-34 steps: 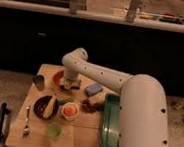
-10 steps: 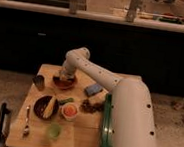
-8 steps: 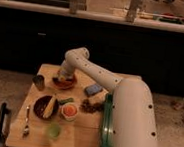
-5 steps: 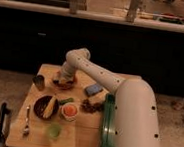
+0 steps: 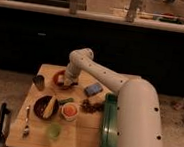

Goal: Wipe red bowl with eraser

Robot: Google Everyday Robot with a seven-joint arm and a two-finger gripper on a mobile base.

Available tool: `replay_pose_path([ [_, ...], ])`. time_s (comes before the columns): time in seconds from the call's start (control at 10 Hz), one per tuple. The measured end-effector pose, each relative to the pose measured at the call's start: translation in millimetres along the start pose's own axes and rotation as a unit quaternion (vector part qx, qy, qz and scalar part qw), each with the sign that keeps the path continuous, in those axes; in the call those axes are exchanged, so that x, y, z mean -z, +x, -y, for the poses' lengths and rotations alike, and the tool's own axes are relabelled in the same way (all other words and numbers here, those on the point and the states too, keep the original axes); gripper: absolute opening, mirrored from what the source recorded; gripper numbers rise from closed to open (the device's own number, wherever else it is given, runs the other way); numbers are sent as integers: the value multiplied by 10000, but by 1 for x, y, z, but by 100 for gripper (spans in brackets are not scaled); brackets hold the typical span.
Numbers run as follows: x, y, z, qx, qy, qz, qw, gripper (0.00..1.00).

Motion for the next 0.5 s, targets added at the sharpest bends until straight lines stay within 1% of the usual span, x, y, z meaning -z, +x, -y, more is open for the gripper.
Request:
replay_pose_path([
  [0.2,2,6,10,-109,135,-110,9998,0],
  [0.5,-1,5,30,-156,316,-259,9990,0],
])
